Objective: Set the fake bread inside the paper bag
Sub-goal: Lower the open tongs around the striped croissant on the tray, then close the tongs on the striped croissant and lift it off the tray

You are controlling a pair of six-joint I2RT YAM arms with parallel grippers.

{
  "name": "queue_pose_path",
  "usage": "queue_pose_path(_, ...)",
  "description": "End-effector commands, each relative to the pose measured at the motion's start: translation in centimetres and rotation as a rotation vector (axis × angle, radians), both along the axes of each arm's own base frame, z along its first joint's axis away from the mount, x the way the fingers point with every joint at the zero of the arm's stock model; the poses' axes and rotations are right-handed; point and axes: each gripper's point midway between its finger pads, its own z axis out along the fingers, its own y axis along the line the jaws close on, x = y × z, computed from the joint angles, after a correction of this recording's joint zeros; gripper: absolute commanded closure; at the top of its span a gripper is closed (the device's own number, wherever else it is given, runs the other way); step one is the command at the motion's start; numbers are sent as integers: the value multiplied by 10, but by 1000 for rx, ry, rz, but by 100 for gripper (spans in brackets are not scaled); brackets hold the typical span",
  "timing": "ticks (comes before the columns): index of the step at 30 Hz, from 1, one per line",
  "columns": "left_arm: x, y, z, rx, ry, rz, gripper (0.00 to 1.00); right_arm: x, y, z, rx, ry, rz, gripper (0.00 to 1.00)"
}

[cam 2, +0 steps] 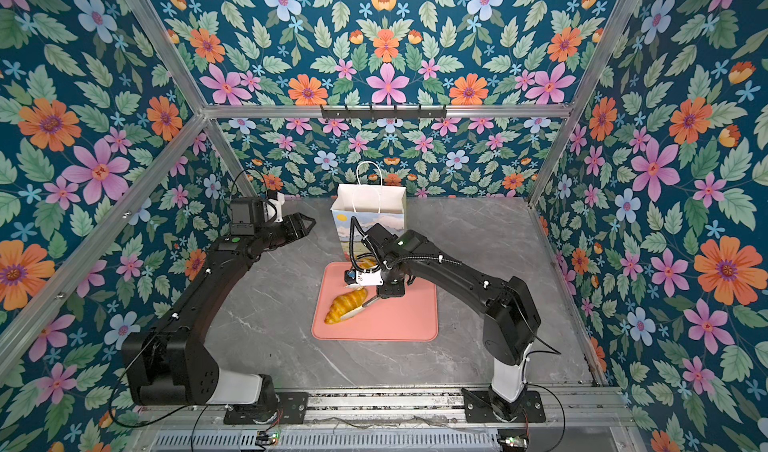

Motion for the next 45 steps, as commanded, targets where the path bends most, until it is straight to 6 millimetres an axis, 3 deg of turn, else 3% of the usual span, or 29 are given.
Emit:
queue_pose_path(1, 2, -1, 3, 4, -19, -17, 29, -13, -1, 0, 4, 58, 31, 49)
queue_pose_path(30, 0, -5, 0, -19, -18, -53, 29, 11, 6, -25, -101, 30, -10, 47)
queue_pose_path(45, 0, -1, 8, -19, -31, -45, 29, 4, 9, -20, -84, 37, -12, 57)
